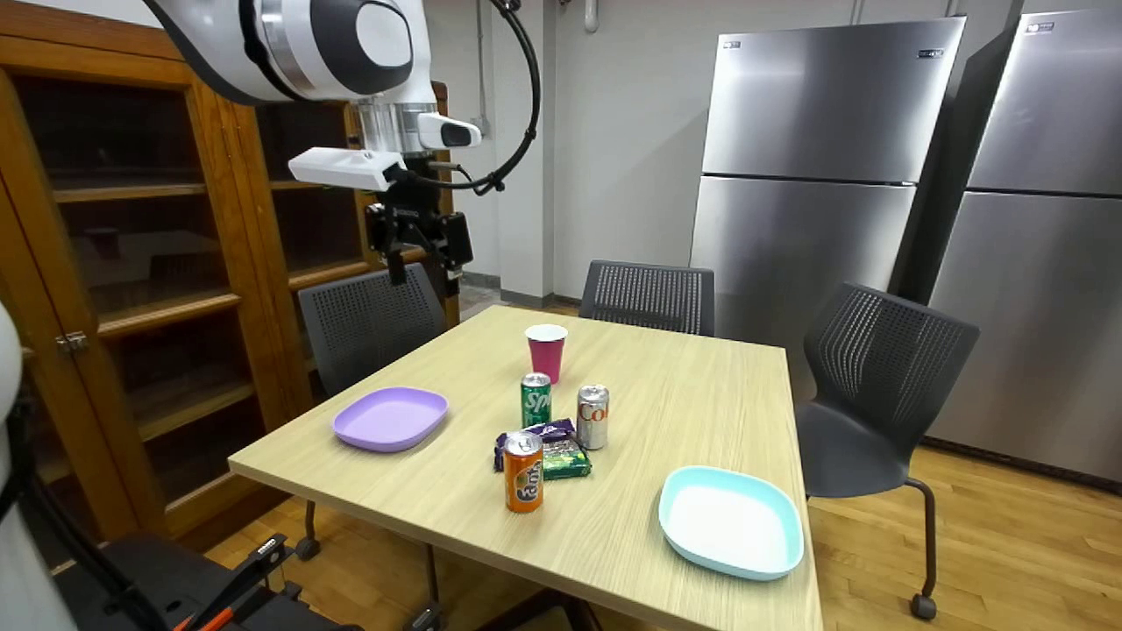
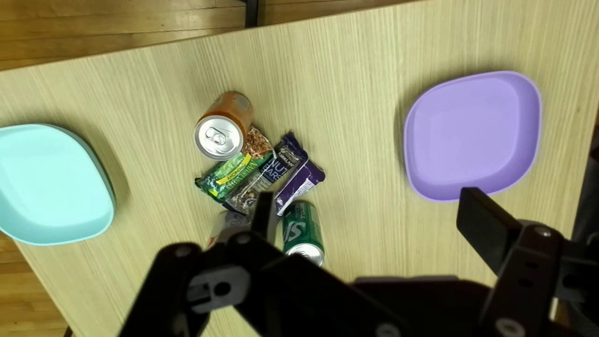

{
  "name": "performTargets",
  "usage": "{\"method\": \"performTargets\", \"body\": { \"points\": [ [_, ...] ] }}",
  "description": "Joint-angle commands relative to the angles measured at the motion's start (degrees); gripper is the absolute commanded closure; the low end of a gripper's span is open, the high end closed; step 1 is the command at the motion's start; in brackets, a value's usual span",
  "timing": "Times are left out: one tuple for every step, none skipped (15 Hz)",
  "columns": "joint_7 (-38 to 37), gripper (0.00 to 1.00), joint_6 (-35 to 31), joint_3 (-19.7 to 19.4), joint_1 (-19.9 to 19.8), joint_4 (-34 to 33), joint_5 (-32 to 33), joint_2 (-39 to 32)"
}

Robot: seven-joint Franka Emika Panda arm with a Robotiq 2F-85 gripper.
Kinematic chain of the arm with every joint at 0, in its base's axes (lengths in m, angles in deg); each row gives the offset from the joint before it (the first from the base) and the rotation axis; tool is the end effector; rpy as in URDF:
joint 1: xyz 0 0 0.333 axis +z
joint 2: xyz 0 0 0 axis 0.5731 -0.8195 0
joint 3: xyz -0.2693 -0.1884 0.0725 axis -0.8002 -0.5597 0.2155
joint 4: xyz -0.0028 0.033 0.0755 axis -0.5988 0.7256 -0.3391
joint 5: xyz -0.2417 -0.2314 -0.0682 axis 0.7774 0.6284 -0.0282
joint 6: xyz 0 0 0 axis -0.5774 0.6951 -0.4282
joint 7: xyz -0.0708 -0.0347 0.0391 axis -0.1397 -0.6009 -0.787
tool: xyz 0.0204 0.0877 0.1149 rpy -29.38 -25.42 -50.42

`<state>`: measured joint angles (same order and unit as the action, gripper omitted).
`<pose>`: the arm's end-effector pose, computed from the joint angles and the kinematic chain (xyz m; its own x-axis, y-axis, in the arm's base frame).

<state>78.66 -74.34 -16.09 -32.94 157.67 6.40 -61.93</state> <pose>0.3952 0.0428 0.3908 0.9909 -0.0764 0.1107 -0.0780 -0.9969 0.0100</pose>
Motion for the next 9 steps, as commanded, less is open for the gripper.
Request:
{"method": "performTargets", "body": {
  "points": [
    [-3.74,0.0,-4.23,0.05,-2.55,0.21,2.89,-3.23],
    [-4.29,0.0,-5.24,-0.24,-3.01,0.04,3.2,-4.57],
    [-4.71,0.0,-6.26,-0.53,-3.29,-0.04,3.28,-5.7],
    [-5.11,0.0,-7.39,-0.8,-3.59,-0.22,3.28,-7.15],
    [-5.42,0.0,-8.34,-1.07,-3.79,-0.39,3.25,-8.45],
    [-5.79,0.0,-9.24,-1.41,-3.96,-0.58,3.31,-9.72],
    [-6.16,0.0,-10.02,-1.79,-4.1,-0.83,3.32,-11.07],
    [-6.59,0.0,-10.83,-2.19,-4.19,-1.0,3.43,-12.28],
    [-6.98,0.0,-11.79,-2.62,-4.28,-1.22,3.44,-13.58]
  ]
}}
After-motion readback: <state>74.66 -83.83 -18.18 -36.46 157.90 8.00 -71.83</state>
